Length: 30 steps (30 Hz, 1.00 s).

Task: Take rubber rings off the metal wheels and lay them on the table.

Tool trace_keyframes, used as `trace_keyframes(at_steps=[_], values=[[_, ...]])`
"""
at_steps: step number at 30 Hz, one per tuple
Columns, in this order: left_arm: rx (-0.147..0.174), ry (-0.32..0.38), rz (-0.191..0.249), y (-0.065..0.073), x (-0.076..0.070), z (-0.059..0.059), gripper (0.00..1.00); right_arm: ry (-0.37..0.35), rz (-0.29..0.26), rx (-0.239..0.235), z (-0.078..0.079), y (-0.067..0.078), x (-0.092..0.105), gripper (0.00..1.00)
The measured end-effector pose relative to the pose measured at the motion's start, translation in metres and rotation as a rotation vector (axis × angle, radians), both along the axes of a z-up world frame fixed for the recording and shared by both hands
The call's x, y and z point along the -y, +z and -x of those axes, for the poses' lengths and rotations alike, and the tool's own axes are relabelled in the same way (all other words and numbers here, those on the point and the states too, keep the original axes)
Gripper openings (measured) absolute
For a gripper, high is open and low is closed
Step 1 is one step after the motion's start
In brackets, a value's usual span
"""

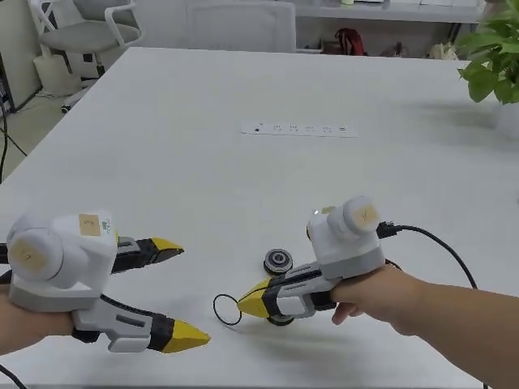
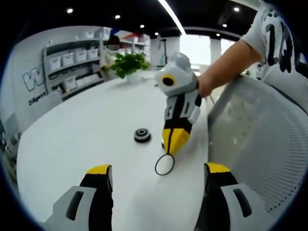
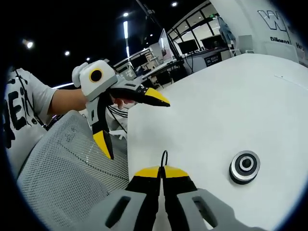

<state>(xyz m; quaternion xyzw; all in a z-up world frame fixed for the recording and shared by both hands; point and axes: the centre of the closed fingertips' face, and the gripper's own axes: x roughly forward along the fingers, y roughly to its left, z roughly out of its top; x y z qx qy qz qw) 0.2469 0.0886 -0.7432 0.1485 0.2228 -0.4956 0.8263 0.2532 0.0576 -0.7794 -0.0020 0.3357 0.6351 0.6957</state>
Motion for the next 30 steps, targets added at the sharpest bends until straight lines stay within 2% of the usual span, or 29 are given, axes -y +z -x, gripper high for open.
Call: trace_keyframes(at_steps=[30], values=[[-0.005,0.002,-0.021,-0.004,-0.004,0.001,0.79,-0.143,0.088,0.129,-0.036,-0.014,0.008,0.0]])
